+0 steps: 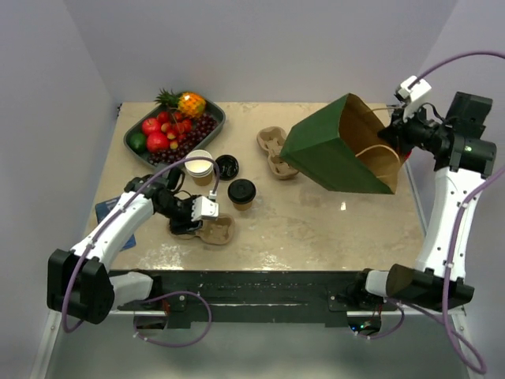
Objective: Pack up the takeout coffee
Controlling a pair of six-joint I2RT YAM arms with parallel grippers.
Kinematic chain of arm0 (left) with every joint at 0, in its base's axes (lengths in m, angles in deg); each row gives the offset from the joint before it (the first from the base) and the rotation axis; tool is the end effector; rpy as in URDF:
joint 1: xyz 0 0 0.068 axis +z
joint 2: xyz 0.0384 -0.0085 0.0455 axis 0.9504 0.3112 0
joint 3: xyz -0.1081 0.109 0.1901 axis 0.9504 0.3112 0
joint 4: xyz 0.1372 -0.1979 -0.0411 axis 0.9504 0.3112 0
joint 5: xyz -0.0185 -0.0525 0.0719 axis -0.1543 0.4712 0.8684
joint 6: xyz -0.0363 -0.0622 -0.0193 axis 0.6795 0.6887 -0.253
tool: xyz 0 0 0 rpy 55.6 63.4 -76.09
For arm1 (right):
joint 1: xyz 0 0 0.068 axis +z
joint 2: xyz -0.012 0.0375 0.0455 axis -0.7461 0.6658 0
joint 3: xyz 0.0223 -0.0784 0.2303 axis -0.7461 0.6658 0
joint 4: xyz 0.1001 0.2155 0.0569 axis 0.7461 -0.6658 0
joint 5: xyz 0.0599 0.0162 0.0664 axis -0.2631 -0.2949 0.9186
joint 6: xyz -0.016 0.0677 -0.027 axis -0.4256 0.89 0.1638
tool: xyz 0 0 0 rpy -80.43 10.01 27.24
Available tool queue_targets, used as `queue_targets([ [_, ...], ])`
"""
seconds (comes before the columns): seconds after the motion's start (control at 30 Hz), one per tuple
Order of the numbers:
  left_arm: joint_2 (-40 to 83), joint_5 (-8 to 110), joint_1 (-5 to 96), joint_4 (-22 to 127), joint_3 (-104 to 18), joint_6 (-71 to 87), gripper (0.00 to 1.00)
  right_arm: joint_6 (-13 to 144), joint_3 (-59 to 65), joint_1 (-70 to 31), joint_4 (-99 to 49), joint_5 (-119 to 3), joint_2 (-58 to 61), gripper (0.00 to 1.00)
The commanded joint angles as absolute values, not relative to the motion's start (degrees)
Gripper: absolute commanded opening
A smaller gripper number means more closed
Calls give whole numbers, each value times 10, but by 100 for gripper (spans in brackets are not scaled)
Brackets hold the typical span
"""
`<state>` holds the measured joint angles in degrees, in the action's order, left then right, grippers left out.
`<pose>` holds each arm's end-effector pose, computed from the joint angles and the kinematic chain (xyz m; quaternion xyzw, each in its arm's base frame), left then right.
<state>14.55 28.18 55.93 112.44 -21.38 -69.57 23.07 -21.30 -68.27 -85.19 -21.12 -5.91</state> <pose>0.1836 -0.0862 0.1949 0.6509 0.7010 -0.1915 0.2197 0.2280 -0.0364 0.4250 -0.2835 0.7893 0.0966 0.5360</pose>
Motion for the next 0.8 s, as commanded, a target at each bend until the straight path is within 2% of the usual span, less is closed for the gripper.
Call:
queue_targets([
  [0.0, 178, 302, 554, 1060, -211, -723, 50, 241, -202, -615, -765, -298, -37, 0],
  [0.17, 249, 302, 549, 1054, -243, -732, 45, 218, -185, -530, -740, -386, -18, 0],
  [0.27, 278, 295, 548, 1064, -262, -745, 43, 231, -181, -512, -715, -403, -6, 0],
  [0.77, 310, 322, 545, 1075, -225, -793, 39, 275, -199, -509, -702, -447, 22, 0],
])
